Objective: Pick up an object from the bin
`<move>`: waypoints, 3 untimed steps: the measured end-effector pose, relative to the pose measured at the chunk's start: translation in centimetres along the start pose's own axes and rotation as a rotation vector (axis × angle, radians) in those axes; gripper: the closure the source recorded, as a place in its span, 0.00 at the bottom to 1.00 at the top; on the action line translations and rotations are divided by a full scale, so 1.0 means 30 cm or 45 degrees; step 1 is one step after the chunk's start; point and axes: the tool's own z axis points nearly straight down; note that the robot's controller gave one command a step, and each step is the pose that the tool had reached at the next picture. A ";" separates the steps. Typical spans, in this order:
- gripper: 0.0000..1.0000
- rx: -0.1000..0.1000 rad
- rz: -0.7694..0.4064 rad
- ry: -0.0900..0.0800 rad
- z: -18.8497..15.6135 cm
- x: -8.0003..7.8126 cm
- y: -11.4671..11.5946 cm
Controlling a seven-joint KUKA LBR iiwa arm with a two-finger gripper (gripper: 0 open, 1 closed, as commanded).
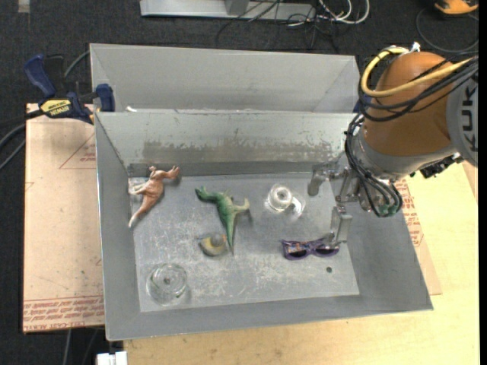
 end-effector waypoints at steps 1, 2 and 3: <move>0.00 0.001 -0.003 -0.010 -0.015 -0.005 0.001; 0.00 -0.001 0.073 -0.008 0.252 0.030 -0.034; 1.00 0.001 -0.238 -0.011 0.314 0.059 -0.027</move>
Offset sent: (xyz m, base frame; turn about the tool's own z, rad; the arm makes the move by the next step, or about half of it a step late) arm -0.0125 -0.0126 -0.0890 0.0683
